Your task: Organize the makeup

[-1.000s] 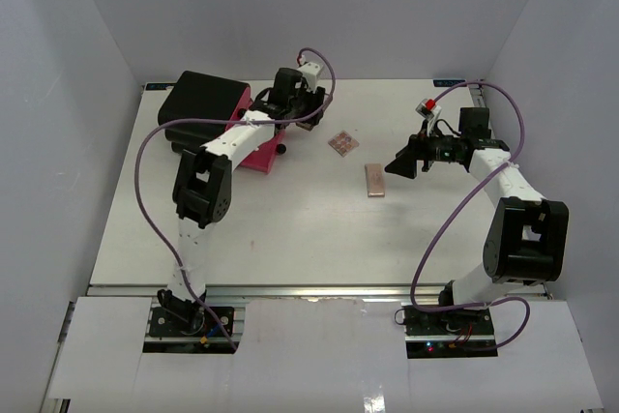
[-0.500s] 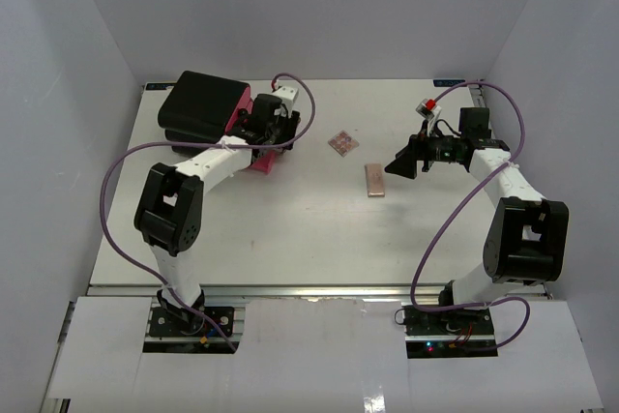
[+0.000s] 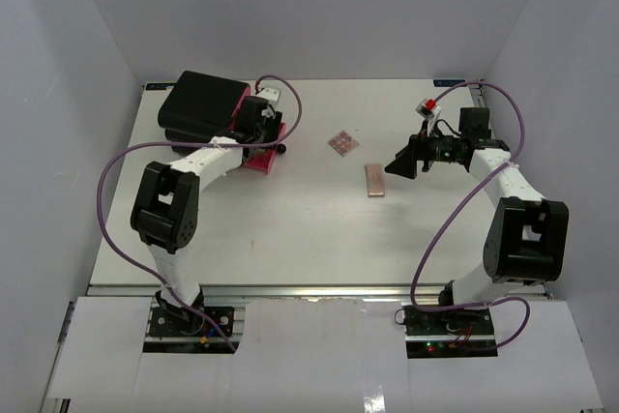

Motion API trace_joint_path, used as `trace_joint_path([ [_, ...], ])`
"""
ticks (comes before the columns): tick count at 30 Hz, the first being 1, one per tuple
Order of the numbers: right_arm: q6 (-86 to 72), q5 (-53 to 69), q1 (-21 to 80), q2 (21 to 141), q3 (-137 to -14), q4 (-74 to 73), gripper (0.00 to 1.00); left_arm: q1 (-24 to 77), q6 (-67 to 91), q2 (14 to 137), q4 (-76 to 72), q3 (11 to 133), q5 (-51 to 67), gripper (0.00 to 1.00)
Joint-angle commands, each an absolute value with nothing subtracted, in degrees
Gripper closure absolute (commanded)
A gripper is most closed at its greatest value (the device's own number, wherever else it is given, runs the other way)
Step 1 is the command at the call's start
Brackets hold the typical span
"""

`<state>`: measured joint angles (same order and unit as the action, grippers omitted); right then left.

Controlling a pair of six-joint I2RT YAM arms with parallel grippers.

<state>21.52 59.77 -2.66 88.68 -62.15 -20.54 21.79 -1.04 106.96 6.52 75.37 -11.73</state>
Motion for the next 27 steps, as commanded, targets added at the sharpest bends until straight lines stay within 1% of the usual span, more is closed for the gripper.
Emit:
trace_joint_path([
  [1,22.4,60.9,-3.0,88.1,-64.2,-20.8,0.1,20.7,-1.4,108.0,4.6,75.0,-12.7,0.59],
  [4,22.5,60.8,-3.0,88.1,-64.1,-20.7,0.09,20.7,-1.3,108.1,4.8,75.3,-11.6,0.45],
  [6,22.5,60.8,-3.0,88.1,-64.1,-20.7,0.09,20.7,-1.3,108.2,4.9,75.6,-11.5,0.41],
  [8,22.5,60.8,-3.0,88.2,-64.1,-20.8,0.09,20.7,-1.6,108.3,5.1,75.8,-11.7,0.34],
  [11,22.6,60.7,-3.0,88.2,-64.2,-20.8,0.09,20.7,-1.7,108.1,5.5,76.2,-11.2,0.3],
  [14,22.6,60.6,-3.1,88.2,-64.2,-20.9,0.09,20.7,-1.3,107.8,6.0,76.3,-9.8,0.21],
  [19,22.8,60.5,-3.1,88.4,-64.2,-21.2,0.09,20.7,-0.6,107.4,6.7,76.6,-7.9,0.12],
  [24,24.9,59.3,-2.9,88.8,-65.3,-24.0,0.1,20.7,2.0,105.0,7.8,77.3,-3.1,0.1],
  [26,26.1,56.2,-1.7,89.1,-66.2,-26.3,0.1,20.7,3.7,103.0,8.7,77.3,0.8,0.02],
  [27,26.2,52.6,-0.8,89.1,-66.3,-26.9,0.1,20.7,4.2,101.9,9.0,77.3,3.0,0.02],
])
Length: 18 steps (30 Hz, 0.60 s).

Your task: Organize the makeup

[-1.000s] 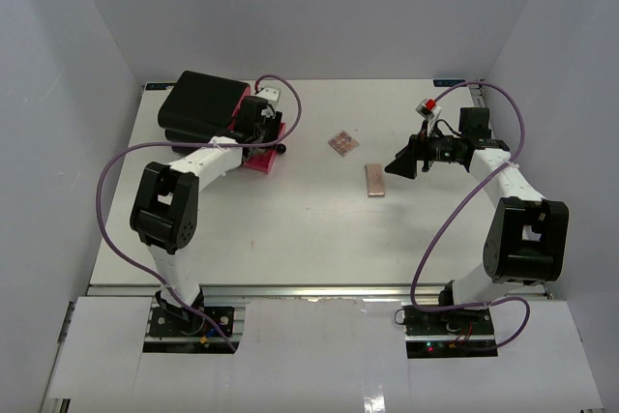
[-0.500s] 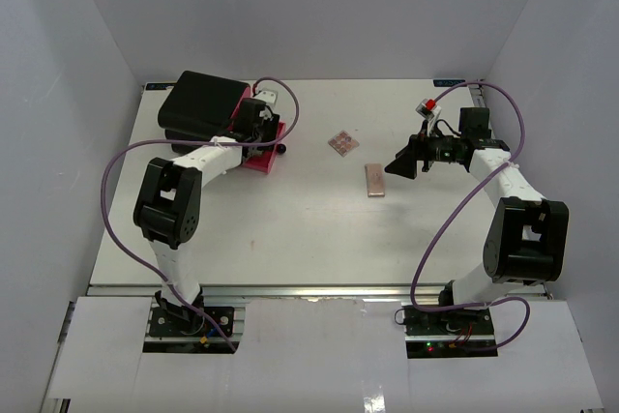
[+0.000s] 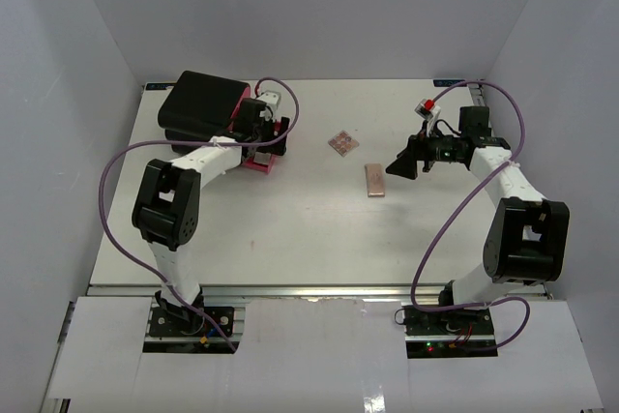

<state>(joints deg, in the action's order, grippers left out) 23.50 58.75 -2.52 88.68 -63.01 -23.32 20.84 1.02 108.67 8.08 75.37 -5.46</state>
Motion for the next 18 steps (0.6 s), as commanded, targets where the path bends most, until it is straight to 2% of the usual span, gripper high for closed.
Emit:
trace_joint_path([
  [1,26.3,50.2,0.7,89.0,-66.2,-27.3,0.09,20.7,4.6,100.4,9.4,77.2,4.9,0.02],
  [6,23.7,32.0,9.8,89.0,-63.1,-25.5,0.05,20.6,7.1,90.2,9.8,73.9,12.0,0.02],
  [10,18.3,22.2,15.4,91.5,-62.2,-22.4,0.1,20.5,7.2,78.2,10.4,67.0,14.7,0.02],
  [13,11.7,15.0,18.0,92.7,-60.8,-16.1,0.1,20.5,5.9,70.3,9.8,60.6,12.2,0.02],
  [18,3.4,-6.3,22.6,95.2,-60.1,-9.2,0.1,20.2,5.1,54.1,5.7,46.8,3.2,0.02],
])
